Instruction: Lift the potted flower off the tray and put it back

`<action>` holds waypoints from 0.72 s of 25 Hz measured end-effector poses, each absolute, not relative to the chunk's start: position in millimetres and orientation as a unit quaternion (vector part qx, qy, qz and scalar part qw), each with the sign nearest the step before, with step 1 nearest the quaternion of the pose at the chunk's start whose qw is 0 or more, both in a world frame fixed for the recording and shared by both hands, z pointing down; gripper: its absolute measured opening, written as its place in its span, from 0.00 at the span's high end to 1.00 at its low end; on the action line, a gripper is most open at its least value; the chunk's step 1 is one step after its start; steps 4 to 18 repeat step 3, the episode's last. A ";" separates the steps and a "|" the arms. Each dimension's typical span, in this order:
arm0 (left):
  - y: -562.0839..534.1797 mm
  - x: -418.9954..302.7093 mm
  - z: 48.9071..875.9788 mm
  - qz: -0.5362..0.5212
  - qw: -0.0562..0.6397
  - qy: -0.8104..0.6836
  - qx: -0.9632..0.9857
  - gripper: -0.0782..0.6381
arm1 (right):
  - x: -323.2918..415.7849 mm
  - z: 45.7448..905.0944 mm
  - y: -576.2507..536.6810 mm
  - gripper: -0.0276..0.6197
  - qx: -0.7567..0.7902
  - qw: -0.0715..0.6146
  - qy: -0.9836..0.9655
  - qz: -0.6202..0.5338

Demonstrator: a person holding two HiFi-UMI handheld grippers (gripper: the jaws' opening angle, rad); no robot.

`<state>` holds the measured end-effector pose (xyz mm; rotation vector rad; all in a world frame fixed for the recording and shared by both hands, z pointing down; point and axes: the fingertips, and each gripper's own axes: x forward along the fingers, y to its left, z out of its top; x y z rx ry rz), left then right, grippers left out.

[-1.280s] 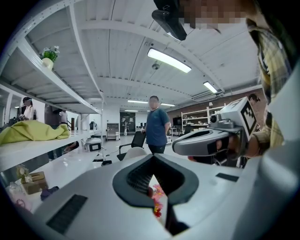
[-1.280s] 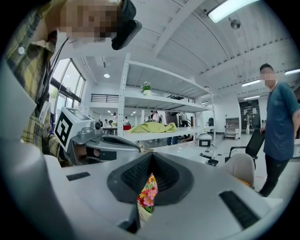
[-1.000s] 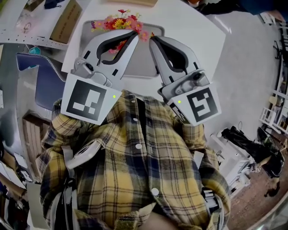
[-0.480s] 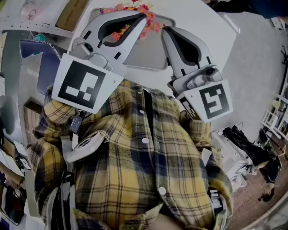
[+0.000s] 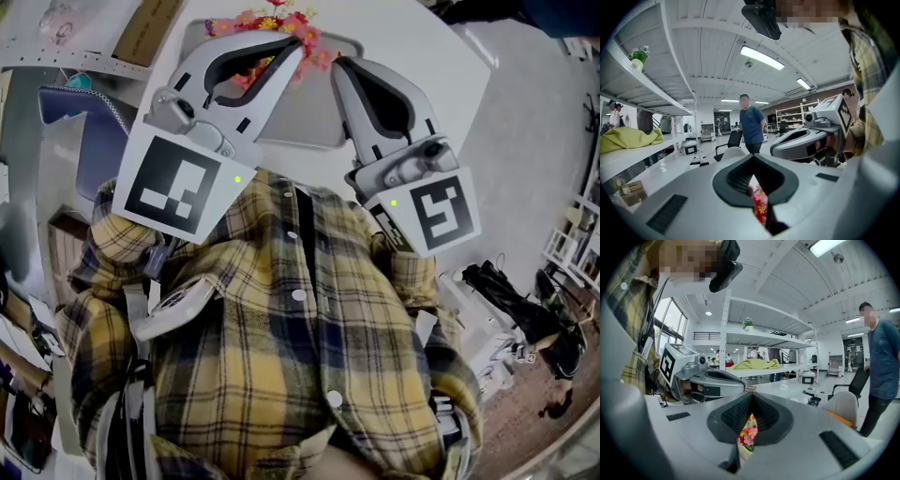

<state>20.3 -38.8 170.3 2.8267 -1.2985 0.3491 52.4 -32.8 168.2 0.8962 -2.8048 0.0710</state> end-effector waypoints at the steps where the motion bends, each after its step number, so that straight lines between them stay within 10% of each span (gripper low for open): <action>1: -38.4 22.5 170.6 0.112 0.006 -0.414 0.903 0.88 | 54.1 168.5 -32.5 0.96 0.303 0.098 -0.948 0.025; 18: -37.9 26.9 171.0 0.112 0.006 -0.412 0.904 0.88 | 57.8 169.2 -32.0 0.96 0.304 0.099 -0.947 0.026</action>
